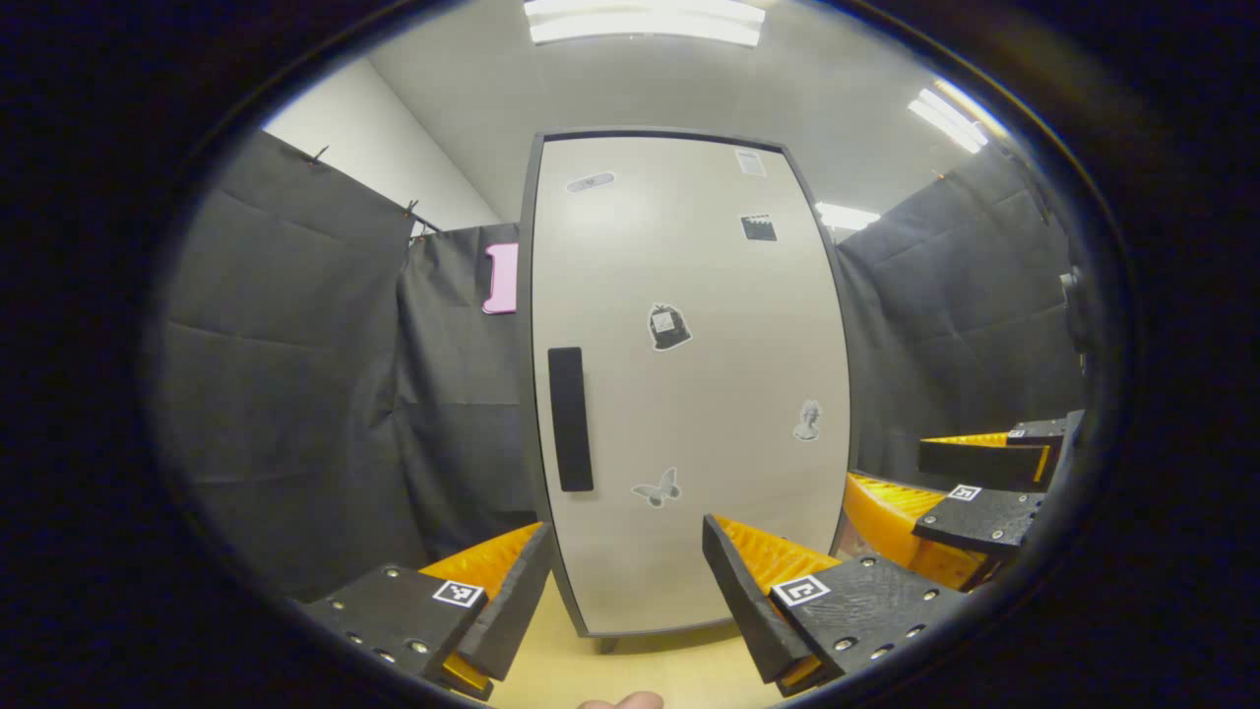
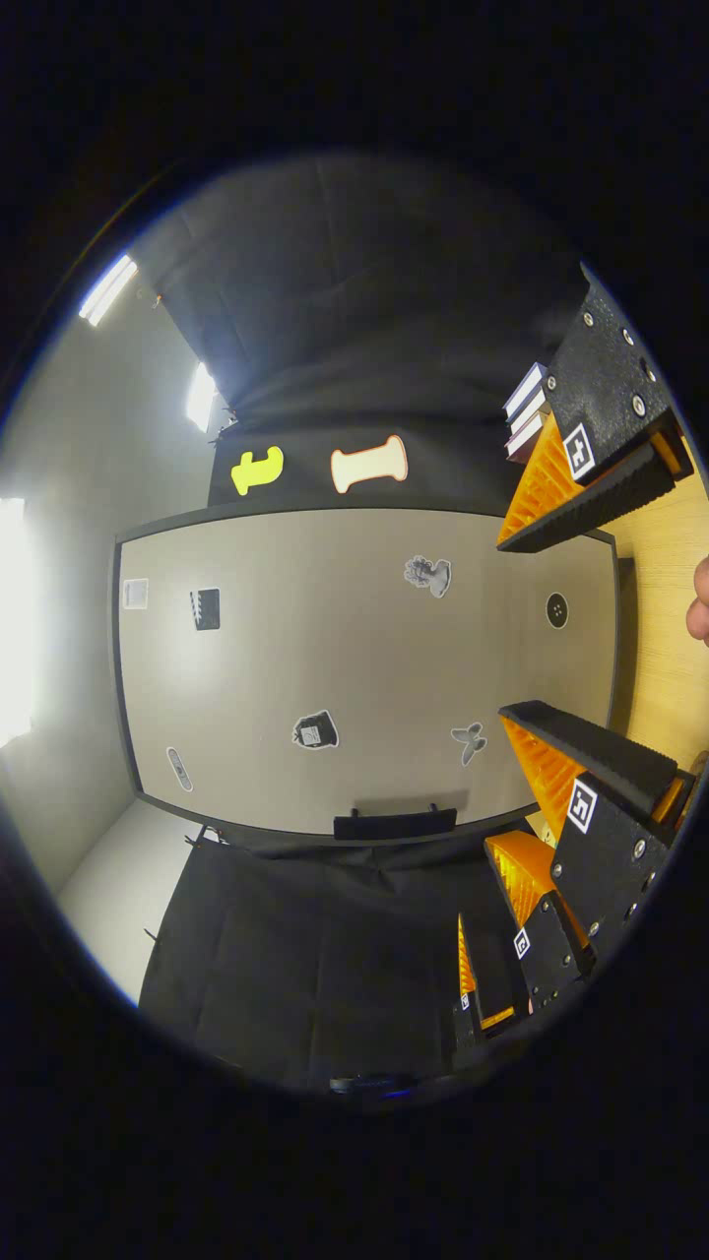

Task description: Open the cabinet door with the right hand, grasp the bottle in the cabinet with the left hand and place it on the coaster, then close the cabinet door with the right hand.

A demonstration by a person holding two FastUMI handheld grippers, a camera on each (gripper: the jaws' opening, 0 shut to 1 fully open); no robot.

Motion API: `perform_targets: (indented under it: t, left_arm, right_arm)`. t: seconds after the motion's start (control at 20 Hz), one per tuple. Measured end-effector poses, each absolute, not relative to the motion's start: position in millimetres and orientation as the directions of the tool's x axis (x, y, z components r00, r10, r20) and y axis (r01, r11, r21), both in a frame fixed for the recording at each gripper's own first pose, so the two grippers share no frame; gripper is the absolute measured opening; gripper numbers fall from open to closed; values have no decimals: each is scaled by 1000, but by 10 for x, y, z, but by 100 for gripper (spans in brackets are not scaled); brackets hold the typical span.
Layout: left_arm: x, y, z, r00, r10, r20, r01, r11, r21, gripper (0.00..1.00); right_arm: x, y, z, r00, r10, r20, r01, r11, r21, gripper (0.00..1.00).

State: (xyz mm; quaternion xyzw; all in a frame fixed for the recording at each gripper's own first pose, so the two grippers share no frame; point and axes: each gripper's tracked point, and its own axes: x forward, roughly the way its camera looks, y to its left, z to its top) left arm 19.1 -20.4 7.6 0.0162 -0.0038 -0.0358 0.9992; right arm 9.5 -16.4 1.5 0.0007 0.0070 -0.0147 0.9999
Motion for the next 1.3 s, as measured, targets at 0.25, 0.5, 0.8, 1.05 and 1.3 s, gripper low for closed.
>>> perform_targets:
  t: [0.25,0.5,0.8,1.05,1.3]
  left_arm:
    - [272,-166,-5,997,-71,-17,71,997,14,89]
    - [326,-217,23,996,-85,-12,85,996,15,89]
    - [346,-246,45,995,-96,-6,96,995,17,89]
    - [267,-157,67,995,-96,-3,96,995,-2,90]
    - [68,-29,4,996,-88,-16,88,996,3,89]
  right_arm:
    - [135,-189,-8,999,-33,-23,33,999,-1,94]
    - [191,-205,-34,999,-37,-31,37,999,-1,94]
    - [232,-225,-27,999,-38,-32,38,999,-5,94]
    - [280,-220,6,999,-34,-27,34,999,-13,94]
    - [401,-122,166,1000,-14,-1,14,1000,-20,94]
